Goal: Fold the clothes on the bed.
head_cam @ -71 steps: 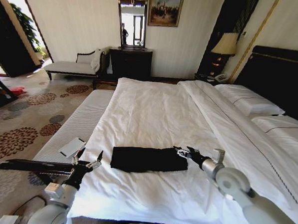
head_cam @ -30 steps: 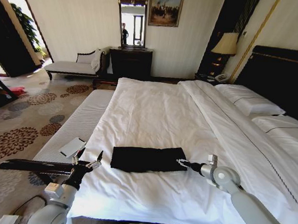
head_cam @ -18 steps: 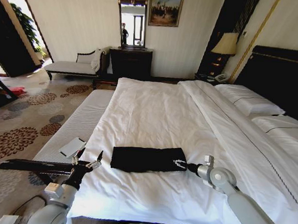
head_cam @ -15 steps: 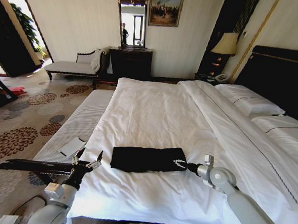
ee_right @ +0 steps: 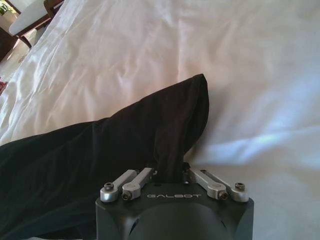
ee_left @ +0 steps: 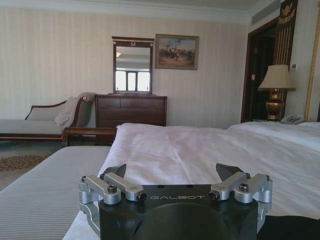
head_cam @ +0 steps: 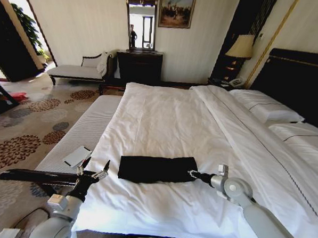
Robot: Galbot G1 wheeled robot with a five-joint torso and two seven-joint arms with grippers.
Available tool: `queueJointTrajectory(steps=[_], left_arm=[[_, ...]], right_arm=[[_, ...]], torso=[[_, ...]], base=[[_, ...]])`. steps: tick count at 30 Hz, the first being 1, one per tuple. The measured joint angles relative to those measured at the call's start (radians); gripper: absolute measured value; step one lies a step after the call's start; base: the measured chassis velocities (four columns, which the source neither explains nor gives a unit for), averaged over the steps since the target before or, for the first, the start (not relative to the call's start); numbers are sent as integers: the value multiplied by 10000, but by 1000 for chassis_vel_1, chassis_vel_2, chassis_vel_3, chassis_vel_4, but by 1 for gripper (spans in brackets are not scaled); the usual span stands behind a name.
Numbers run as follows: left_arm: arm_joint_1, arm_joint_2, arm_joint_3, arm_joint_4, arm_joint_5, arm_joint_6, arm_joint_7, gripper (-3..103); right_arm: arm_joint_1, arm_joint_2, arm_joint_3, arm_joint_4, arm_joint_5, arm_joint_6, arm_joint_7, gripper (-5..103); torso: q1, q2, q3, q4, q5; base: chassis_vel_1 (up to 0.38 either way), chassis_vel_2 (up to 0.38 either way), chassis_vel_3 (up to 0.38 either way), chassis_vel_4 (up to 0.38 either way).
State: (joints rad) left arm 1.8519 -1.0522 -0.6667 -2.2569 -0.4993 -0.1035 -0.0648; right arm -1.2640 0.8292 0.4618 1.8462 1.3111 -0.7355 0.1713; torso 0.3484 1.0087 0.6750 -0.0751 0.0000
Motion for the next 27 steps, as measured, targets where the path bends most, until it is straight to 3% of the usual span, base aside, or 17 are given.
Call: queueJointTrajectory(steps=[1, 6, 16, 27], left_arm=[[0, 0, 0, 0, 0, 0, 0, 100], [0, 0, 0, 0, 0, 0, 0, 100], [0, 0, 0, 0, 0, 0, 0, 100], [0, 0, 0, 0, 0, 1, -1, 100]], right_arm=[[-17, 7, 18, 30, 2, 0, 13, 10], [-104, 31, 96, 125, 6, 0, 77, 7], [-286, 30, 295, 327, -12, 0, 113, 7], [-630, -521, 1342, 483, -74, 29, 85, 7]], torso=[[0, 0, 0, 0, 1], [0, 0, 0, 0, 1], [0, 0, 0, 0, 1], [0, 0, 0, -2, -1]], base=[[0, 0, 0, 0], [0, 0, 0, 0], [0, 0, 0, 0], [0, 0, 0, 0]])
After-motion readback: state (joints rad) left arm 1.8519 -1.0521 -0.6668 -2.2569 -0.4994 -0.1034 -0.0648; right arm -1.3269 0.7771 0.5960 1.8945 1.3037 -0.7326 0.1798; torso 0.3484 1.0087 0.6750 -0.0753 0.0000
